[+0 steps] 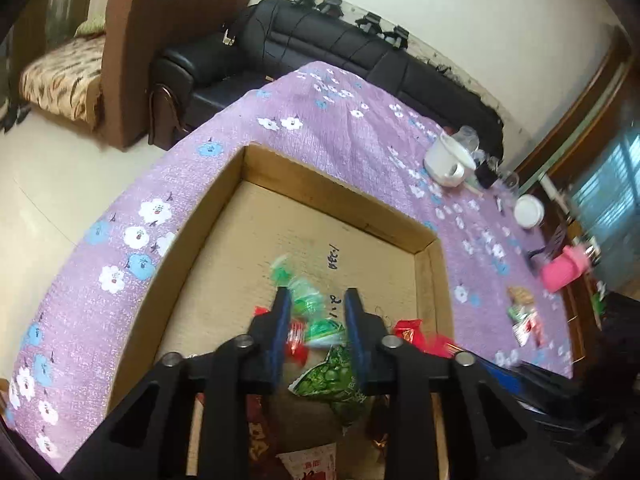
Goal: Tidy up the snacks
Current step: 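Drop both snacks into the cardboard tray by opening both tools, then grasp the white-red sachet with the left tool while the right tool grasps the pink packet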
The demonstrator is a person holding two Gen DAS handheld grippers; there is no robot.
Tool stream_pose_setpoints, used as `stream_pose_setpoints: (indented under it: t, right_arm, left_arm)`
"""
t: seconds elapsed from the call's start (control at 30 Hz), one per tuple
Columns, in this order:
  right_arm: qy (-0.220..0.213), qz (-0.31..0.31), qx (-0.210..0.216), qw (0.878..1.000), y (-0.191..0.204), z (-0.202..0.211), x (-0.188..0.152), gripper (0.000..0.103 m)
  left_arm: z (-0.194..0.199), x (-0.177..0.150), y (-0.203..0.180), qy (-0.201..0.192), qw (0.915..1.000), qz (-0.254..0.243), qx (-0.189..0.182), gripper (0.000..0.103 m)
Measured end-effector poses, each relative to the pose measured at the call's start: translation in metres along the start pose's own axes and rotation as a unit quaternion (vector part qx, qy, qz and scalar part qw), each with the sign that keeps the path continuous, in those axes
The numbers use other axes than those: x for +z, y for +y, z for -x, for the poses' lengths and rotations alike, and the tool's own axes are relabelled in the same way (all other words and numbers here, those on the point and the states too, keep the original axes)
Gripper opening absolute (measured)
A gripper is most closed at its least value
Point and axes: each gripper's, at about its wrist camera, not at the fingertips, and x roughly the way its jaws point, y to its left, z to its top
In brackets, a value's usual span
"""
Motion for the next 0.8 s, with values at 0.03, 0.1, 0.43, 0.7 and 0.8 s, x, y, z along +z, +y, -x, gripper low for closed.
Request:
stream_pose_setpoints:
  t: [0.03, 0.1, 0.43, 0.7, 0.8]
  right_arm:
    - [-0.002, -0.003, -0.01, 1.0, 0.001, -0.01, 0.003, 0.024]
    - [-0.009, -0.011, -0.016, 1.0, 0.0, -0.015, 0.002, 0.024]
    - [-0.074, -0.04, -0.032, 0.996, -0.068, 0.078, -0.045, 0.045]
    - [-0.113, -0.153, -0.153, 0.97, -0.211, 0.165, -0.089, 0.046]
    - [-0.131, -0.167, -0.193, 0.958, -0.244, 0.187, -0.093, 0.046]
  left_arm:
    - [0.003, 0.0, 0.0, -0.005, 1.0, -0.001, -0.001, 0.039]
    - [0.013, -0.004, 0.002, -0.016, 0.9999, -0.005, -0.002, 0.047]
    - [0.076, -0.034, -0.053, -0.066, 0.9927, -0.041, -0.092, 0.079]
    - [0.05, -0.066, -0.133, 0.005, 0.981, -0.098, -0.167, 0.079]
    - [0.033, -0.072, -0.161, 0.019, 0.9788, -0.131, -0.157, 0.079]
